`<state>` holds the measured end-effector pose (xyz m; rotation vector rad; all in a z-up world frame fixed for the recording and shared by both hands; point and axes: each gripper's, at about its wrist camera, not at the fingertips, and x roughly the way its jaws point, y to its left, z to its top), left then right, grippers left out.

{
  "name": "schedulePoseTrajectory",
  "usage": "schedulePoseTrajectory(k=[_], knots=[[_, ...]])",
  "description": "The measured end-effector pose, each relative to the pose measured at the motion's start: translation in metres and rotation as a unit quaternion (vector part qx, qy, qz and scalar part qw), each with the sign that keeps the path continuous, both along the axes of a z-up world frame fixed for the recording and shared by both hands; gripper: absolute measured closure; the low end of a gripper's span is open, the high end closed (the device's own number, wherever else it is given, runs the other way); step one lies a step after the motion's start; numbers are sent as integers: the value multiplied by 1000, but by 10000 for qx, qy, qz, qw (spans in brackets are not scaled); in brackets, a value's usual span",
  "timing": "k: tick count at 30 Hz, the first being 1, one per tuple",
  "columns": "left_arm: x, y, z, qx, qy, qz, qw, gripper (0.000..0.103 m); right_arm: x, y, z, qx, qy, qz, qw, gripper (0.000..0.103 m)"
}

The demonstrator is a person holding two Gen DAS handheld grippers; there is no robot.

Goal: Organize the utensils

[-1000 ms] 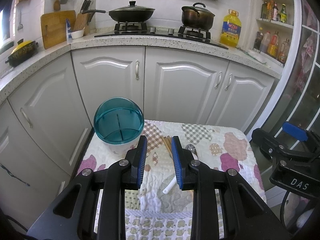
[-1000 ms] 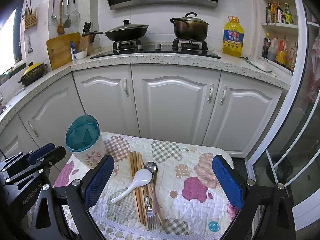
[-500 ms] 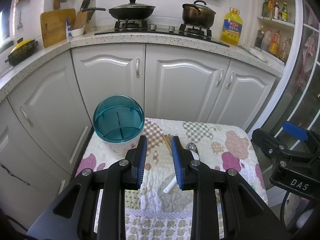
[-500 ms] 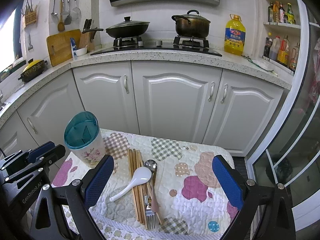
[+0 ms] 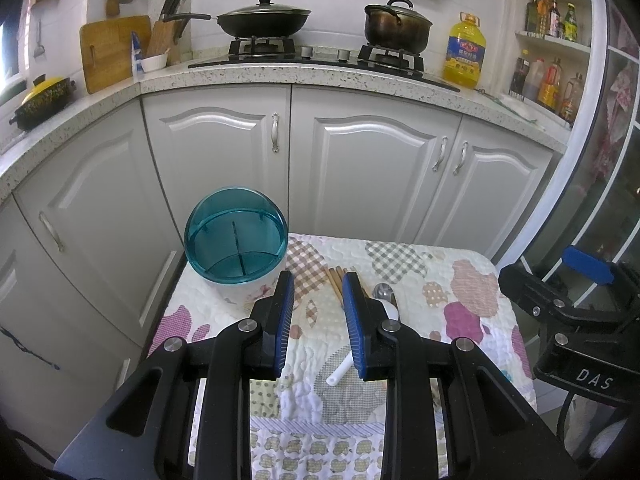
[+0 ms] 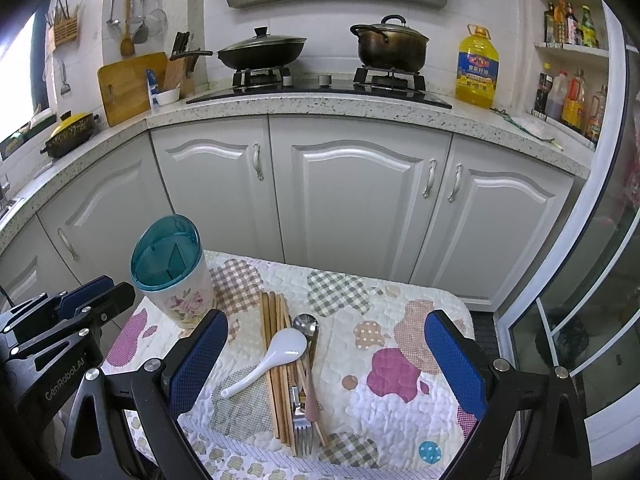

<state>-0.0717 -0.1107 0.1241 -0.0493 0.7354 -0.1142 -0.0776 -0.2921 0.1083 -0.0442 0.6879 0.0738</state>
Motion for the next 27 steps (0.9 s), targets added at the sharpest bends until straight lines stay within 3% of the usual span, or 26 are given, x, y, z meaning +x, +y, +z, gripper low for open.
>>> schedulePoseTrajectory(k=[8,27], knots=[[0,-1,-1,17,-7,7,10000,79,2,-5,-3,244,55,-61,9997,5],[-2,-7,-5,-19,76,-51,10000,79,2,-1,-4,-2,92,55,9999,5]])
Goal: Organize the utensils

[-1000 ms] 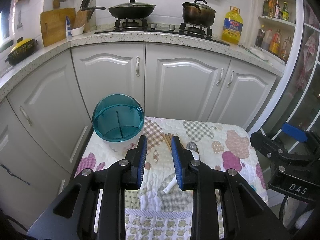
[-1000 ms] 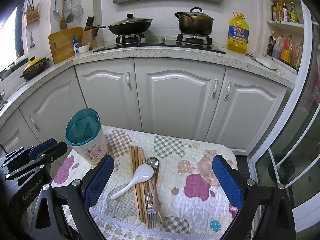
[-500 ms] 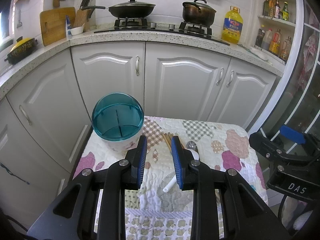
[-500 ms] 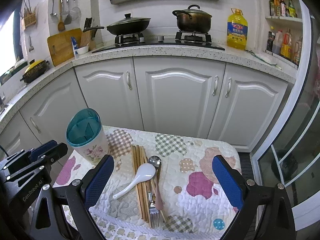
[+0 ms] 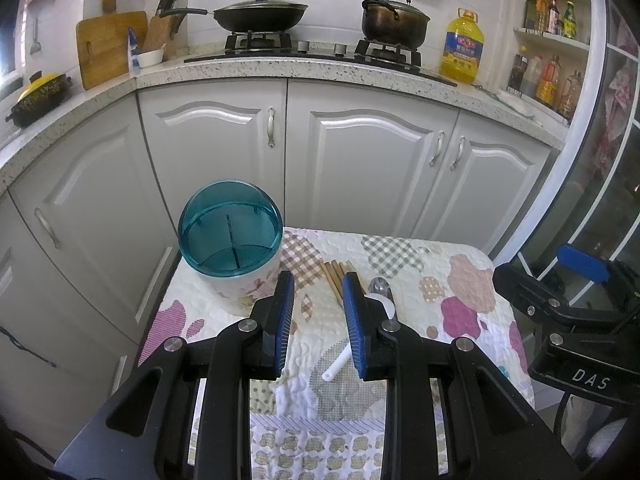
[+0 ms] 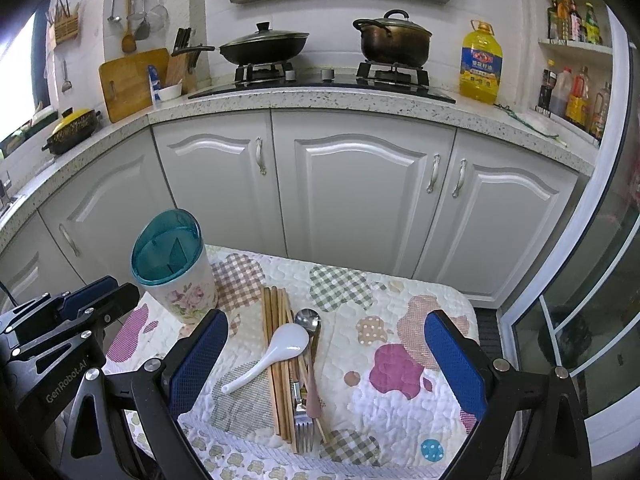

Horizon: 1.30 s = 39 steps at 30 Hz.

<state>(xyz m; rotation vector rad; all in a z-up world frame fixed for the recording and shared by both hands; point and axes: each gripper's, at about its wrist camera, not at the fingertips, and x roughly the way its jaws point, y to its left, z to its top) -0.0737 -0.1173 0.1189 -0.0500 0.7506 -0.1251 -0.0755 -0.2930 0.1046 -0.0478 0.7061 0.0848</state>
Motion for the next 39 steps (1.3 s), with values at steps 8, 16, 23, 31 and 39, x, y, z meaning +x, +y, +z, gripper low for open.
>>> schedulePoseTrajectory(k=[8,16,23,31,39], knots=[[0,0,-2,-17,42,-4,10000,79,1,-1,-2,15,30,115,9999,5],[1,0,-3,-40,86,-1,10000,79,-1,5,-3,-72,21,236,9997,5],[1,1,-4,-51,109,1,9999,79,1,1,-5,-3,65,202,9998,5],[1,-1,-7,-54,167,-9,9998,79,1,-2,-7,97,105,212,9997,5],[6,-1,-13,-134,330,-112,9993,79,4,-3,-12,88,220,246,9994,5]])
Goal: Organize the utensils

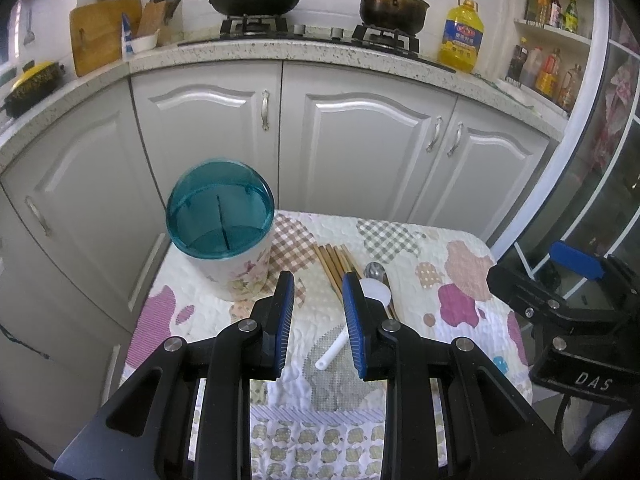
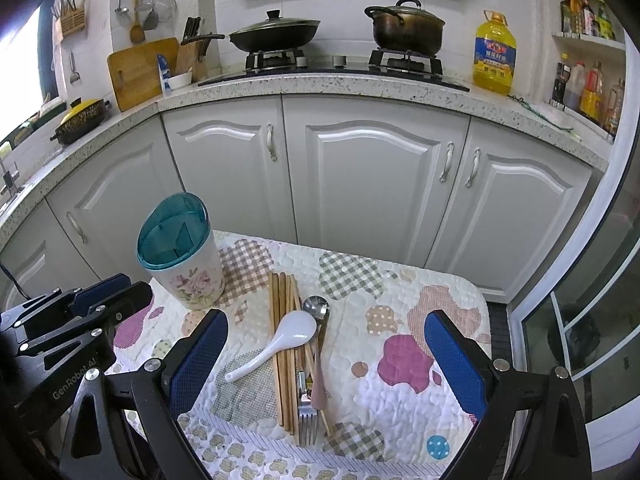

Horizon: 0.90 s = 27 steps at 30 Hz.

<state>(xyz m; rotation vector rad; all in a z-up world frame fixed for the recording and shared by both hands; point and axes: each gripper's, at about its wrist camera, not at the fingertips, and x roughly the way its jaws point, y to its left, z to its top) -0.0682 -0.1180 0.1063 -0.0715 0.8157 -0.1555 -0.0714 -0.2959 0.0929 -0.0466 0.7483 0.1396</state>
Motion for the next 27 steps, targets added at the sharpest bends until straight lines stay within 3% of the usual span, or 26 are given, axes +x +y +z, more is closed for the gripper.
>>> schedulePoseTrajectory(k=[7,13,15,19,27], knots=[[6,12,-29,-263,526,-590,9965,74,9,-10,-15,58,267,80,9996,5],[6,9,-71,-367,1067,-1156,9869,71,24,-18,-46,171,569,238,9980,7],[9,9,-88,-474,1320,-1234,9824,71,30,-19,-58,189,727,284,9968,14],[19,6,-120,-614,1791,-1297,9733,71,39,-20,-79,248,1006,358,9940,19],[38,-6,-154,-503,1986,-1323,9698,71,64,-23,-115,430,1467,401,9874,27]])
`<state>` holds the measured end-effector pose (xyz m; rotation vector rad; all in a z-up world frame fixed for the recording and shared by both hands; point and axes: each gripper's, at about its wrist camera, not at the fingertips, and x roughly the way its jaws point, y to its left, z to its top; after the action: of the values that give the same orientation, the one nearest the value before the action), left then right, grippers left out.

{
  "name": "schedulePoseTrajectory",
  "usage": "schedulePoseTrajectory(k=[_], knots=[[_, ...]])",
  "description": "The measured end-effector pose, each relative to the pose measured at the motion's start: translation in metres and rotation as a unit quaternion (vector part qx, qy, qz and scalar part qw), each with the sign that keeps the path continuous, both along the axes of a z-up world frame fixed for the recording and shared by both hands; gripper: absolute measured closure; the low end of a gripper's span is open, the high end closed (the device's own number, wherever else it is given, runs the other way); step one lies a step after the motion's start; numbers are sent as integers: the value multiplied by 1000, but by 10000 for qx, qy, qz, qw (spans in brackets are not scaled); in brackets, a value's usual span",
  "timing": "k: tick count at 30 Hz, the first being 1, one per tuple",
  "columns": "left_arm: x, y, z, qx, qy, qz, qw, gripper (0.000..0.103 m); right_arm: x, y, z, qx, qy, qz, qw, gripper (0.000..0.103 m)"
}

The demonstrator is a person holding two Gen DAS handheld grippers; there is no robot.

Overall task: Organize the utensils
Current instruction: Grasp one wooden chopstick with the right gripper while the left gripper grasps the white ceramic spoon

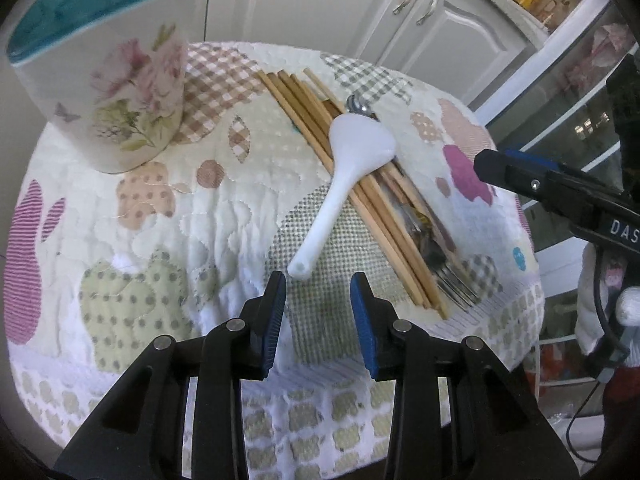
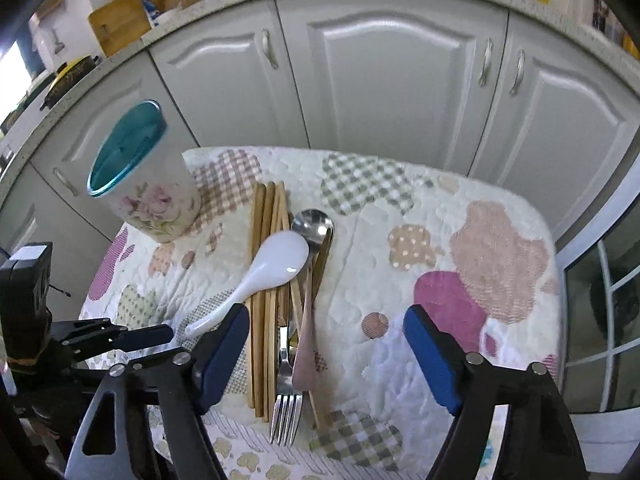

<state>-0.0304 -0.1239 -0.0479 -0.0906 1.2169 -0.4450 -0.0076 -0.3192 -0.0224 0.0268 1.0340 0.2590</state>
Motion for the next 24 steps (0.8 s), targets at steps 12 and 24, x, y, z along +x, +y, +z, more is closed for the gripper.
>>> schedulePoseTrajectory(k=[12,24], knots=[[17,-4,-11,119,-26,-57,9999,90,20,6,-19,7,276,93,9996,27],[-10,54,75,4,-337,-181,9993,91,31,32,-22,182,225,475,9985,40]])
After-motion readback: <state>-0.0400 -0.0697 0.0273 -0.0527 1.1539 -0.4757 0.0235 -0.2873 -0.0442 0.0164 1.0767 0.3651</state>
